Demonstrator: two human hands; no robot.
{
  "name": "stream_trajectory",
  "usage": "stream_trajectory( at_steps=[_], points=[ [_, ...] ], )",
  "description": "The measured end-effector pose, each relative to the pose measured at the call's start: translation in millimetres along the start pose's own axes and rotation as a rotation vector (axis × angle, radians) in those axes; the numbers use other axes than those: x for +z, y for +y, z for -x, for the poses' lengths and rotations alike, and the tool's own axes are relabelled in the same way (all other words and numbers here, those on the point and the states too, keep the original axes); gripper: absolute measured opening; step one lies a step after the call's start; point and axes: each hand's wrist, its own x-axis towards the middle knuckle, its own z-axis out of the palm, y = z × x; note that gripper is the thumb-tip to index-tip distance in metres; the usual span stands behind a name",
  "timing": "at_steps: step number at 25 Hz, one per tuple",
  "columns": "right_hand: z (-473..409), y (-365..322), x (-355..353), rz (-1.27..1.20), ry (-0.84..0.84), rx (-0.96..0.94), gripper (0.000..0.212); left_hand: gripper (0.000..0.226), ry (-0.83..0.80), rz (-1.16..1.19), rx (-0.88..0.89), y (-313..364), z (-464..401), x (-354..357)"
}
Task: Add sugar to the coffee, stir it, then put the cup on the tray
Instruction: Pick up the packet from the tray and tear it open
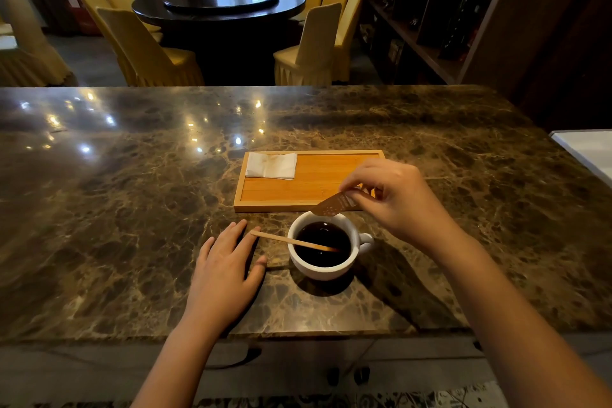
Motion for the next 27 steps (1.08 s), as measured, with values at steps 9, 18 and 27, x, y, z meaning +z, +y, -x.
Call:
stream_trajectory(
  at_steps=[9, 18, 27],
  points=[
    [7.2, 16.4, 10.4, -0.112, 0.028, 0.160, 0.008, 0.050, 0.001, -0.006, -0.001, 0.9, 0.1, -0.7],
    [12.8, 40.6, 21.1, -0.821, 0.135, 0.595, 0.011, 0.051, -0.003, -0.009, 0.000, 0.2, 0.2, -0.7],
    [-15.5, 94.4, 43.8, -0.396, 0.360, 0.872, 0.013, 0.051, 0.009, -0.003, 0.006, 0.1, 0.6, -0.5]
  ],
)
